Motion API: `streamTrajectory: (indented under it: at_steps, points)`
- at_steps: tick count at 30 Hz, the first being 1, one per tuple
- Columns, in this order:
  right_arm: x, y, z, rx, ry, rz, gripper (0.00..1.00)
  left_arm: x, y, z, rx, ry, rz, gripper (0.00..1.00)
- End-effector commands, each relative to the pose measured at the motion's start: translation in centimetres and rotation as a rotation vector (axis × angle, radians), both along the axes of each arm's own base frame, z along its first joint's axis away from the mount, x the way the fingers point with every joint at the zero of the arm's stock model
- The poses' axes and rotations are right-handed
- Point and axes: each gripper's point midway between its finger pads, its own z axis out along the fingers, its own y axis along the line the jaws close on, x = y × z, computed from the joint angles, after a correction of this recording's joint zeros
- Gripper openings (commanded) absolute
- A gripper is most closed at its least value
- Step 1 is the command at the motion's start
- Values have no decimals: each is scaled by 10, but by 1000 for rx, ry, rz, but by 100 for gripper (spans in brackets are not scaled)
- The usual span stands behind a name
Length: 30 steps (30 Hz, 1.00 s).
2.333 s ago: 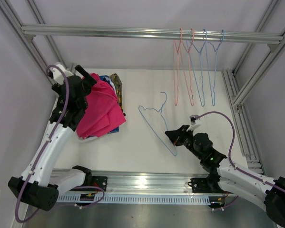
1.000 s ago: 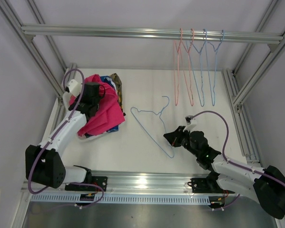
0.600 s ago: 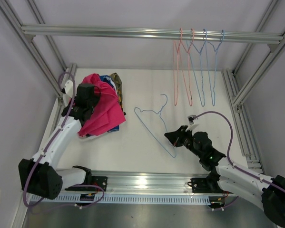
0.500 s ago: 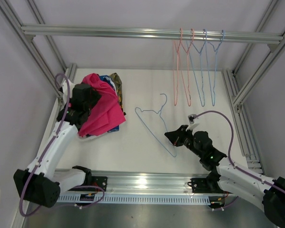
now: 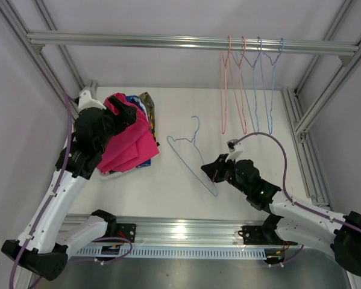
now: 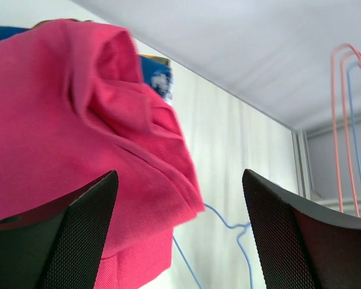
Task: Remove the trousers from the hanger
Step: Place the trousers in the bin, then place the hanger at the clothesline.
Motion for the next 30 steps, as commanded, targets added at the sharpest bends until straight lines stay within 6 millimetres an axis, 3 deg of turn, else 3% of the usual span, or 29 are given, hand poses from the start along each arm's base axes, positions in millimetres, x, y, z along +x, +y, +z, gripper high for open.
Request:
streamTrajectory:
  at_steps: [1,2,4,5,10,11,13,14,18,23,25,30]
  points:
    - [13,13,35,-40,-110,-53,0,-7,-17,34,67,-102,-100,88]
    - [9,23,50,-44,-141,-38,0,-8,-19,37,69,-120,-107,88]
    - [11,25,53,-82,-149,-73,0,-15,-22,40,84,-141,-121,88]
    - [5,32,65,-70,-168,-58,0,-14,-20,32,90,-140,-111,88]
    - [1,39,78,-86,-195,-100,0,-31,-26,39,70,-225,-168,88]
    - [2,39,77,-99,-198,-121,0,-31,-29,27,81,-211,-186,88]
    - [-3,46,85,-118,-218,-114,0,-31,-30,25,96,-233,-194,89]
    - [-1,48,83,-147,-222,-127,0,-30,-29,16,98,-215,-187,90]
    - [1,55,93,-244,-256,-175,0,-24,-28,15,137,-212,-188,90]
    - [-1,59,134,-279,-340,-232,0,-18,-23,10,120,-212,-185,91]
    - [0,51,142,-344,-364,-269,0,-14,-17,7,102,-198,-168,91]
    - [-5,38,200,-382,-457,-340,0,-8,-3,8,105,-201,-124,91]
